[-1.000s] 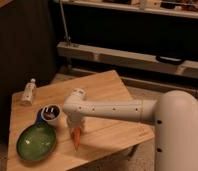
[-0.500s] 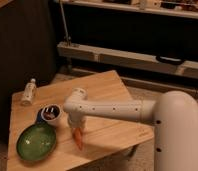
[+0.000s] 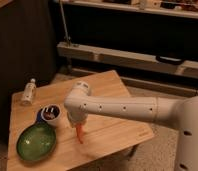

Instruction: Place the pepper in the ceramic bowl

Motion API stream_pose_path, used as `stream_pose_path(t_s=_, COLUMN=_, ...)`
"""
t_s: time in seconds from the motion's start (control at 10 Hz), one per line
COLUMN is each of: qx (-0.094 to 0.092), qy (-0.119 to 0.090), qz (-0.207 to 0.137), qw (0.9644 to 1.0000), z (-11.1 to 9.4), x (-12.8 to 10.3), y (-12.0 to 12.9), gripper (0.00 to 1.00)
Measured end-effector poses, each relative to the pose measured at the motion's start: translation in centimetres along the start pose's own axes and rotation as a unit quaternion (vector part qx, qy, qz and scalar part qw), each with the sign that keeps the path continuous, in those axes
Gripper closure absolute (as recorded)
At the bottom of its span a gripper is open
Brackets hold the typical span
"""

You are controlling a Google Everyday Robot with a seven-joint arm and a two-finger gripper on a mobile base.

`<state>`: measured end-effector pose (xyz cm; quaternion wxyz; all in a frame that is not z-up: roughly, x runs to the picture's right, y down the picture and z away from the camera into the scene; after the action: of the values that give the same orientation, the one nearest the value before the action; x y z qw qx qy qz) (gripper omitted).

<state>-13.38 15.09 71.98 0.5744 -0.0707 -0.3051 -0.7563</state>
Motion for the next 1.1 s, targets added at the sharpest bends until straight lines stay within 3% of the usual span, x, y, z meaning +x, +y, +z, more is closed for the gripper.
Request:
stream_pose_path(t_s=0.2, qx=0.029, qy=0.004, qz=-0.049, qw=0.9984, z=-0.2, x=1.0, y=-3.5, gripper=1.00)
stream_pose_path(t_s=0.3, qx=0.050, qy=0.004, qz=-0.087, qw=0.9949, z=0.2, x=2.0, y=-6.3, gripper=1.00)
stream_pose_path(t_s=0.5, qx=0.069, qy=0.001, qz=-0.132, qw=0.9889, z=0.8, x=2.7, y=-9.3, gripper=1.00)
stream_pose_path(t_s=0.8, qx=0.078, qy=-0.005, qz=-0.199, qw=0.9768, z=1.0, x=1.6, y=-12.8, gripper=1.00)
stream_pose_path(t_s=1.1, qx=0.071, qy=-0.021, qz=-0.229, qw=0.9707, z=2.9, x=0.7, y=-14.0, gripper=1.00)
